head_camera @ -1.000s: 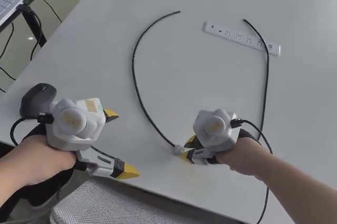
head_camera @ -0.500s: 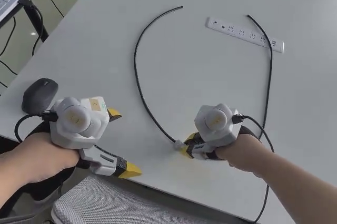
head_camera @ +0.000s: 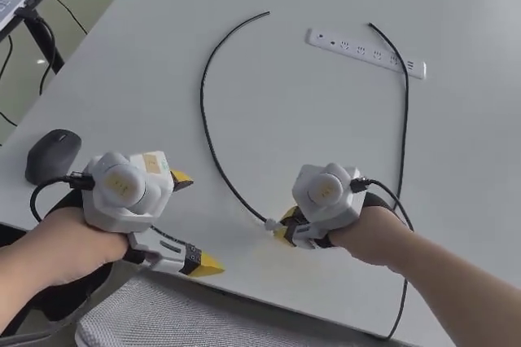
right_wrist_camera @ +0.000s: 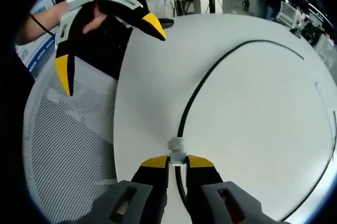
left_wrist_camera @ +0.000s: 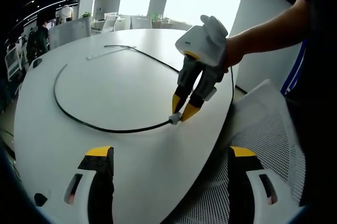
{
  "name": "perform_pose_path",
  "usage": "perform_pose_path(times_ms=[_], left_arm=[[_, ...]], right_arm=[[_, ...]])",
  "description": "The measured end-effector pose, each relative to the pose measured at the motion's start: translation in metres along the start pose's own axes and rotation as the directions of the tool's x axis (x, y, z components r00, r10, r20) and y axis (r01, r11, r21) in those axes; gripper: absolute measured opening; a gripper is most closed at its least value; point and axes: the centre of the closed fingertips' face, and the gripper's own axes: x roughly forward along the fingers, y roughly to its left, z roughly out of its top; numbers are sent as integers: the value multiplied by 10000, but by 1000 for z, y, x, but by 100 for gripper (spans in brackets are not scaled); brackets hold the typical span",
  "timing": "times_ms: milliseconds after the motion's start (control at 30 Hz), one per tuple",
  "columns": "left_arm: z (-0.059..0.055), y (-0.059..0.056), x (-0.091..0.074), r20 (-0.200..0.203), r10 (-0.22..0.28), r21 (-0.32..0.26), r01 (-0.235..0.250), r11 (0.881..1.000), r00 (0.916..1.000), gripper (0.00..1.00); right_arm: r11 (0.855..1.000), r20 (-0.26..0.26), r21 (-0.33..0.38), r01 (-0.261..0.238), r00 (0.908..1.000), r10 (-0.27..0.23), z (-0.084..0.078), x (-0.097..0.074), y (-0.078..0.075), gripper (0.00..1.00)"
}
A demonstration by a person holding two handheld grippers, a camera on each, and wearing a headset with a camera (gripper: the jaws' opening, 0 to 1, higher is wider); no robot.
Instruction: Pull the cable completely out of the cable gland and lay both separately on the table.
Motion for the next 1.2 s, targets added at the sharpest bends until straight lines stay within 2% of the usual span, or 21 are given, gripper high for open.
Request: perform_pose_path(times_ms=[167,300,367,500,633,833,1033,1200], left_arm=[[9,-6,-1,158,-54,93,53,9999,9999,89],[12,-11,2,-16,-100,463,100,9989,9999,88],[14,-13,3,20,-150,540,149,9984,9999,88],[24,-18,4,0,-230,841,230,9962,9997,88],[31,-19,4,-74,-203,1096,210,9937,9998,88],[45,-21,3,161,-253,1181,232,9927,9996,87],[56,-30,8,405,-411,1244,357,9916,9983,86],[62,-38,11,553,-603,1269,529,9905,9966,85]], right_arm=[[9998,5,151,-131,9999,131,3,-9,6,6],[9999,80,143,-95,9999,94,8,-21,10,6],[9998,171,149,-107,9998,105,12,-26,12,6],[9998,241,155,-95,9997,91,15,-36,15,6],[9995,248,257,-168,9996,161,15,-44,18,6],[9989,398,371,-297,9988,283,18,-57,23,6],[9974,600,426,-585,9966,559,22,-72,31,6],[9975,711,357,-606,9958,580,29,-85,35,6]])
